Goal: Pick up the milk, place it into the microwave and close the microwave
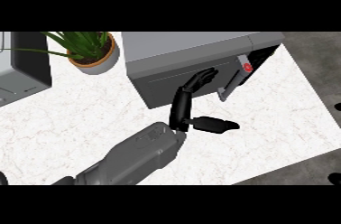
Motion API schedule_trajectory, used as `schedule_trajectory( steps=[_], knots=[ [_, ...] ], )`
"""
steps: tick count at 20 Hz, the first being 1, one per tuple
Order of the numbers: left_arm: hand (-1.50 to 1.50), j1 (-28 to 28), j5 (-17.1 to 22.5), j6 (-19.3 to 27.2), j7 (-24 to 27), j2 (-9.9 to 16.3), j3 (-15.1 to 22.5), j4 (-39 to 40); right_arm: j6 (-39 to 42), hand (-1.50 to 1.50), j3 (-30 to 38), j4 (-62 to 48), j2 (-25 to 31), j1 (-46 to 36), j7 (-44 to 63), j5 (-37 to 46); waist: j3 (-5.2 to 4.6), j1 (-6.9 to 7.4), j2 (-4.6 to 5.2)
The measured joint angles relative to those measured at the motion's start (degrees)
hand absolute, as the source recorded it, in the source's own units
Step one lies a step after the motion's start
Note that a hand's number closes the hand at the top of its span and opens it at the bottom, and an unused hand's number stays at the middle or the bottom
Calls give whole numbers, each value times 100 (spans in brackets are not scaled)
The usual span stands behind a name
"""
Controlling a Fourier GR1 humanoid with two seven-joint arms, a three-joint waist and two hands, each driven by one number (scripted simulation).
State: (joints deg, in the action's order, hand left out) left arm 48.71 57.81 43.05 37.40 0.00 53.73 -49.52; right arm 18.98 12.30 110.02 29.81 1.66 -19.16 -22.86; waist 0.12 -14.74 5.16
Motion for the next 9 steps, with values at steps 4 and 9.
schedule_trajectory(
  steps=[4,9],
  knots=[
    [-150,-6,72,-3,135,1,8,46,155,-150,19,-198,37,-116,87,-333,0,-37,-5],
    [-150,-1,180,-28,272,0,13,86,314,-150,97,-464,131,-274,169,-650,1,-61,0]
  ],
)
